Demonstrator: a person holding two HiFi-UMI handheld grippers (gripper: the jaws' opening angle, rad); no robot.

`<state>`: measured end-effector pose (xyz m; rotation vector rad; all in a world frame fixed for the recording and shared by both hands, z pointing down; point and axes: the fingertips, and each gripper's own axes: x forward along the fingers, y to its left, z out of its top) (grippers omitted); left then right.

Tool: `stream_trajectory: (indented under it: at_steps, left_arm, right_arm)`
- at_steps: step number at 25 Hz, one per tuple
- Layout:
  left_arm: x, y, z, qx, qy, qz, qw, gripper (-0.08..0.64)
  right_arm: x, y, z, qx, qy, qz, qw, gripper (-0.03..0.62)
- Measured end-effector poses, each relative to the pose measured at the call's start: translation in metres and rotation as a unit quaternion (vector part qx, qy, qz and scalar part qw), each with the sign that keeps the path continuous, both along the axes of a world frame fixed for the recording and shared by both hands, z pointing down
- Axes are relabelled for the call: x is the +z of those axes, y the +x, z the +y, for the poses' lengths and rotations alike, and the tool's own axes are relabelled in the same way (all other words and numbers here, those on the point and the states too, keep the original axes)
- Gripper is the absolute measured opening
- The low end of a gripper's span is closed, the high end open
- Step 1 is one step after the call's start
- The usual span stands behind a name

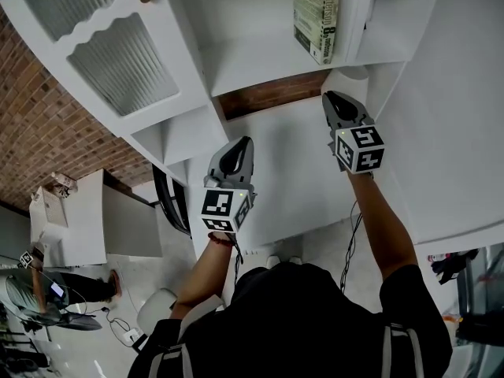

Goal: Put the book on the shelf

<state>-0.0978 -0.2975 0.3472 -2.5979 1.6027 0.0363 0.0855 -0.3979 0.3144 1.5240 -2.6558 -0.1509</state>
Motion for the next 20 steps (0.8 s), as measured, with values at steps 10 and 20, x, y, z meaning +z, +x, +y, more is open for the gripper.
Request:
stream_trajectory:
  at_steps: [10, 20]
  left_arm:
    - [0.016, 0.013, 0.011, 0.011, -0.004, -0.011, 0.9999, 0.029]
    - [0.041, 0.027, 0.02, 0.027, -0.028, -0.005, 0.9992, 0.029]
  right_arm:
    - [0.03, -0.001, 0.043, -0.022, -0.007, 0.0, 1.0, 0.049]
    - [0.055, -0.006, 0.08, -0.033, -0.011, 0.007, 0.999, 0.049]
